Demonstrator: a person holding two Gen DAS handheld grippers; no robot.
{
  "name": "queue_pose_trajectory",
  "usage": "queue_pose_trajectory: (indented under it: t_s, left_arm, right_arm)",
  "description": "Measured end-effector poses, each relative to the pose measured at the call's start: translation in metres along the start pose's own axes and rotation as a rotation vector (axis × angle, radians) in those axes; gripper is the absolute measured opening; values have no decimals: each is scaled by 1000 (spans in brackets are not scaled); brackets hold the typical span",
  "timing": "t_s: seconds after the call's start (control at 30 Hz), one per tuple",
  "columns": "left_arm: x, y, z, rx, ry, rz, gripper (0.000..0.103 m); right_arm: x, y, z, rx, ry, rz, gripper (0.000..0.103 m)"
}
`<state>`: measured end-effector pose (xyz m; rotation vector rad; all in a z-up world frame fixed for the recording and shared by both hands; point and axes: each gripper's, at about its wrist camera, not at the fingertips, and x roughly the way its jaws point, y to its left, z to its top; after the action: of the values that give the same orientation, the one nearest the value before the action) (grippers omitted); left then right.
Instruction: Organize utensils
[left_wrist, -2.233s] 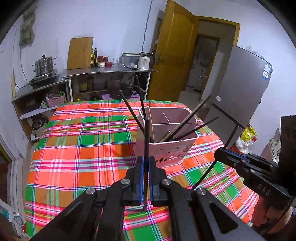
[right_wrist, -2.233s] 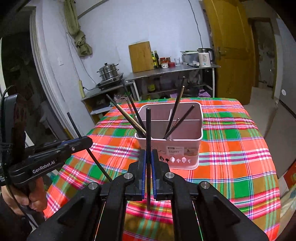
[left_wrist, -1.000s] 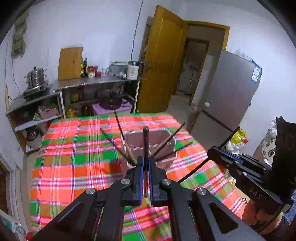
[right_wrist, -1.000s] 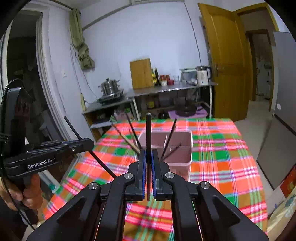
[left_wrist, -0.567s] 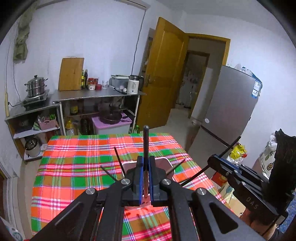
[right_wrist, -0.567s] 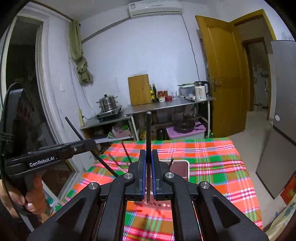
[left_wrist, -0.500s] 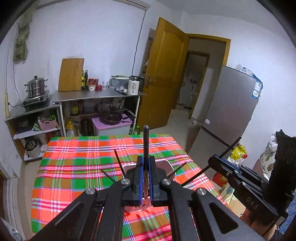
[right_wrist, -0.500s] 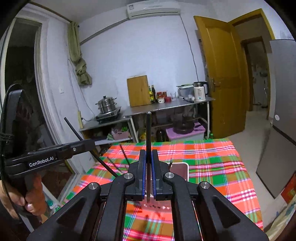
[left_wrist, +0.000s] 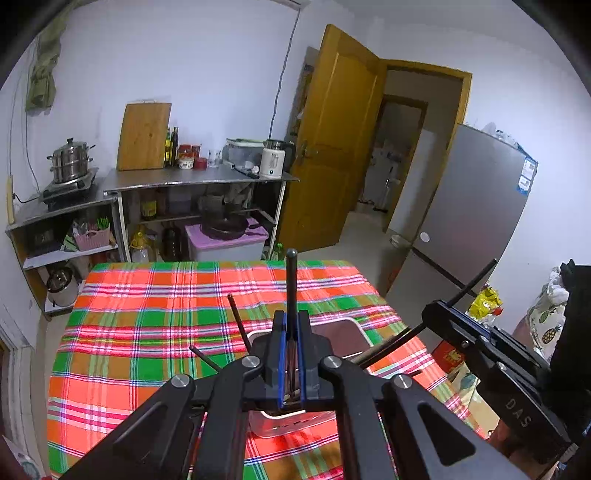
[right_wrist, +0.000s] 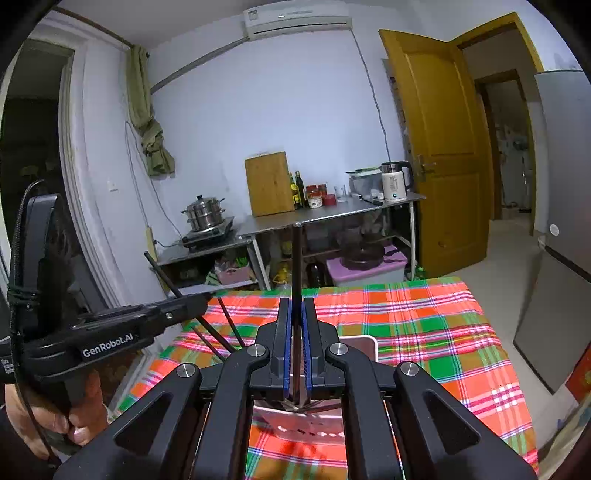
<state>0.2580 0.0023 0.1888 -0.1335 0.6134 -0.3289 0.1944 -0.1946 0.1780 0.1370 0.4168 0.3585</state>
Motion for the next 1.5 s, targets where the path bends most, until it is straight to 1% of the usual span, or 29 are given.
queue_pose_trajectory:
  t_s: [0.2, 0.5, 0.67, 0.8, 0.93, 1.17, 1.3, 1.5]
  left_arm:
    - [22, 7, -12, -9, 35, 10, 5]
    - [45, 18, -26, -26, 88, 22, 5]
    - [45, 19, -28, -33, 94, 19, 5]
    - [38, 17, -25, -26, 72, 16, 6]
    - [25, 13, -21, -18, 45, 17, 8]
    - [-1, 7, -19, -4, 10, 22, 9]
    - [-18, 1, -22, 4, -12, 27, 9]
    - [-46, -11, -40, 29, -47, 31, 10]
  right_arm:
    - [18, -5, -13, 1, 40, -9, 5]
    - [38, -6, -30, -5, 101, -10, 5]
    - [42, -7, -31, -5, 116, -9, 5]
    - [42, -7, -29, -6, 133, 1, 6]
    - [33, -5, -25, -15, 115, 7, 12]
    - [12, -4, -18, -19, 83, 6, 12]
    - [-1, -6, -17, -10, 70, 6, 12]
    - [-23, -4, -25, -18, 55, 4, 12]
